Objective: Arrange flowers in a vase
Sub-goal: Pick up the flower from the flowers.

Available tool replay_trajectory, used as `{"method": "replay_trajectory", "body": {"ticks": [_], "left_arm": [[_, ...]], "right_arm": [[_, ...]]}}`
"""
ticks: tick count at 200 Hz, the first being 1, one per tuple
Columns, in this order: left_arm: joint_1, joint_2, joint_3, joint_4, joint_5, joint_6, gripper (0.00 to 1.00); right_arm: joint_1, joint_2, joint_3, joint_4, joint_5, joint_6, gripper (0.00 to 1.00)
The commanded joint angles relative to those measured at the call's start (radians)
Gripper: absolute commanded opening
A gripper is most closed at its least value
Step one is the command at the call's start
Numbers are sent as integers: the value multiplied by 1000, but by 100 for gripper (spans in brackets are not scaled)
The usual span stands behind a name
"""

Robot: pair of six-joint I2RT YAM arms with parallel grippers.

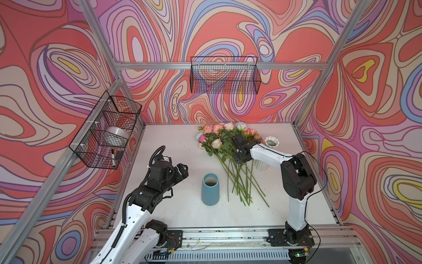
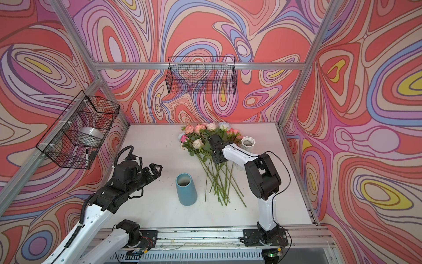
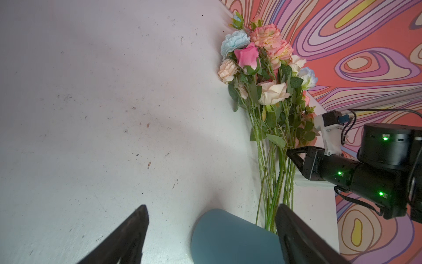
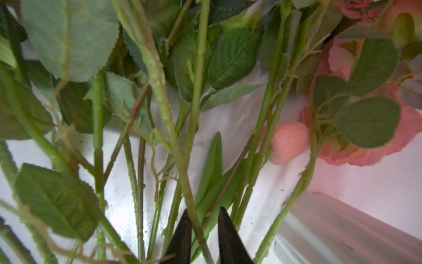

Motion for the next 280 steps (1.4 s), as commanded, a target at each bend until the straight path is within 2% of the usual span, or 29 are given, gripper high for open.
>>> {"method": "replay_trajectory", "body": {"ticks": [1, 31, 59, 96, 139, 173, 194, 216, 236, 256, 280], "left_arm": [[7, 4, -8, -15, -13, 5, 89], [8, -1, -2, -21, -17, 6, 89], [8, -3, 11, -29, -17, 11, 89], [6, -41, 12, -8, -18, 17, 89], [6, -32, 54, -32, -25, 23, 89], [8, -24, 77, -39, -15, 27, 89], [7, -25, 83, -37, -6, 28, 89], [6, -31, 84, -31, -3, 28, 89], [7, -45, 77, -15, 5, 29, 89], [7, -69, 61, 4, 18, 24, 92], [7, -108, 43, 15, 23, 9, 100]], "right_arm": [[-6, 29, -10, 13, -21, -9, 15], [-6, -4, -11, 30, -23, -21, 0], [-6, -88, -21, 39, -16, -19, 0], [-6, -319, -109, 111, -38, -8, 0], [-3, -508, -170, 84, -168, 12, 0], [6, -670, -250, 84, -350, 39, 0], [22, -767, -274, 99, -396, 59, 0], [37, -829, -233, 119, -423, 81, 0], [82, -829, -149, 151, -424, 85, 0], [189, -794, -46, 210, -332, 56, 0], [308, -736, 51, 336, -237, 18, 0]]}}
